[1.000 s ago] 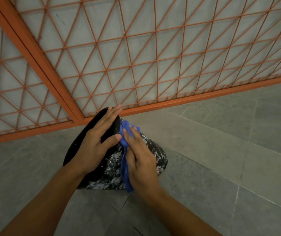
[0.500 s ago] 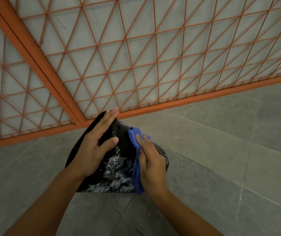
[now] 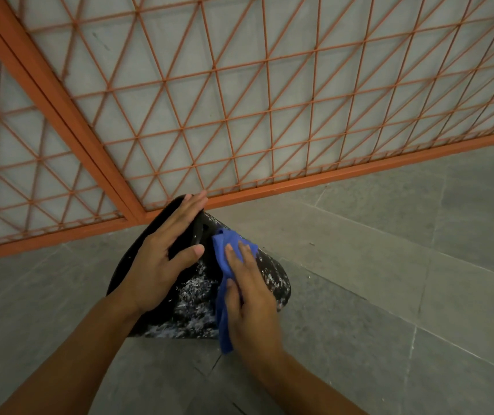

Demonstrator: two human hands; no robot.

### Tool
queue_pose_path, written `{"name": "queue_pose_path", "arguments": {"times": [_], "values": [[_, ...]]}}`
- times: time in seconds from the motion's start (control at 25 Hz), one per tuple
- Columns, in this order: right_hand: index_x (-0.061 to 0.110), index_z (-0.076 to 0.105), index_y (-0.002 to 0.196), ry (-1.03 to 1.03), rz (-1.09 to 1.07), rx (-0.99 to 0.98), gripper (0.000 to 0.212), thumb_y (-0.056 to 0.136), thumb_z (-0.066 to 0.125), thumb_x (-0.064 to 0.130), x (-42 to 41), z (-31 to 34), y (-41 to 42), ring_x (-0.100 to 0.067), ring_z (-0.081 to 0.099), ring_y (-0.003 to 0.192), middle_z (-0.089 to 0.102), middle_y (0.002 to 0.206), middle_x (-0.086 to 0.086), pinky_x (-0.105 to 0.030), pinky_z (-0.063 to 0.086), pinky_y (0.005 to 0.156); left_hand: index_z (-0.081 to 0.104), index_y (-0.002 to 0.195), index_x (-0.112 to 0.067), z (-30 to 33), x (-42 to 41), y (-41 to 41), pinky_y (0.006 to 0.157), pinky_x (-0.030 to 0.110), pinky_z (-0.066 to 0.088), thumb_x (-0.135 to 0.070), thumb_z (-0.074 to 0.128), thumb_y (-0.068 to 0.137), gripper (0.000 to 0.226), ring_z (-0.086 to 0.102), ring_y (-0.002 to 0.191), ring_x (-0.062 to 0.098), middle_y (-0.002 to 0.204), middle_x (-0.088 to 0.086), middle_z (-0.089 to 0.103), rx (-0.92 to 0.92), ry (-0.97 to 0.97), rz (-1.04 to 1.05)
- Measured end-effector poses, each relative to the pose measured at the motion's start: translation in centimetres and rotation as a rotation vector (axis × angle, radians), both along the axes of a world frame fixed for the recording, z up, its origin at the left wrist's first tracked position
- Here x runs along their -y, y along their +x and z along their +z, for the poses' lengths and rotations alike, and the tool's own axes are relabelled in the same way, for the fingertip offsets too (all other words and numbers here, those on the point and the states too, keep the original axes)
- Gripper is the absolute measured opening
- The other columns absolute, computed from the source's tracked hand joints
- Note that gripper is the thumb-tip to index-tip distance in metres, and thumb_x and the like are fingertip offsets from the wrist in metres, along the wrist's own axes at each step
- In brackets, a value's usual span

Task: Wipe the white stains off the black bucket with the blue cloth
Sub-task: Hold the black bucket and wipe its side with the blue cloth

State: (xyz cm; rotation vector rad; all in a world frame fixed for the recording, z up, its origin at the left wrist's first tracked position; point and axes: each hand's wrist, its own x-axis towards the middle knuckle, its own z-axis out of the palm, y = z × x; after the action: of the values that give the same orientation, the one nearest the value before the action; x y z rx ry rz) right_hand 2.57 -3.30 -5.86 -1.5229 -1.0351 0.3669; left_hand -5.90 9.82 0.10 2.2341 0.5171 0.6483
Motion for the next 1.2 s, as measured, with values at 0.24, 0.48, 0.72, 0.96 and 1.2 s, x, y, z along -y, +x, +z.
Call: {"name": "queue_pose_path", "arguments": {"times": [0.24,0.48,0.72,0.96,1.2], "values": [[0.019,0.044,0.132,-0.01,-0.064,-0.051,0.043,0.092,0.04,0.002,-2.1,-0.7,2.9,-0.004,0.026,0.132,0.034,0.14,0.009,-0.016,0.019,0.111,0.032,0.14,-0.049,0.2,-0.3,-0.3,0.119,0.024,0.016,-0.045,0.049,0.084,0.059,0.018,0.146,0.002,0.152,-0.028,0.029,0.01,-0.024,0.047],[0.017,0.042,0.132,0.034,-0.049,0.023,0.045,0.089,0.039,0.004,-1.0,-1.0,1.6,0.002,0.023,0.132,0.035,0.139,0.008,-0.011,0.019,0.109,0.034,0.145,-0.032,0.1,0.6,0.1,0.116,0.015,0.015,-0.057,0.054,0.083,0.07,0.016,0.147,0.002,0.153,-0.023,0.03,0.014,0.015,-0.013],[0.016,0.044,0.131,-0.069,-0.117,-0.166,0.044,0.091,0.042,-0.003,0.9,-1.1,1.6,0.013,0.025,0.125,0.033,0.139,0.011,-0.017,0.026,0.109,0.035,0.146,-0.032,0.2,0.6,0.2,0.116,0.013,0.014,-0.052,0.054,0.084,0.068,0.017,0.147,0.003,0.153,-0.024,0.03,0.004,0.034,-0.028],[0.019,0.043,0.132,-0.044,-0.059,-0.138,0.042,0.094,0.039,0.001,-1.7,-1.0,3.1,-0.019,0.038,0.13,0.041,0.14,-0.002,-0.027,0.031,0.109,0.035,0.139,-0.052,0.0,-0.4,-0.7,0.118,0.021,0.017,-0.055,0.051,0.085,0.057,0.021,0.146,0.005,0.151,-0.026,0.031,0.028,-0.003,0.045],[0.033,0.032,0.131,0.038,0.021,0.004,0.041,0.092,0.032,0.021,-0.4,-1.3,0.1,-0.002,0.023,0.134,0.031,0.144,0.007,-0.019,0.021,0.111,0.036,0.142,-0.043,-0.2,-0.8,-1.0,0.118,0.022,0.018,-0.065,0.049,0.085,0.063,0.021,0.147,0.008,0.154,-0.02,0.031,0.021,0.021,0.03]]}}
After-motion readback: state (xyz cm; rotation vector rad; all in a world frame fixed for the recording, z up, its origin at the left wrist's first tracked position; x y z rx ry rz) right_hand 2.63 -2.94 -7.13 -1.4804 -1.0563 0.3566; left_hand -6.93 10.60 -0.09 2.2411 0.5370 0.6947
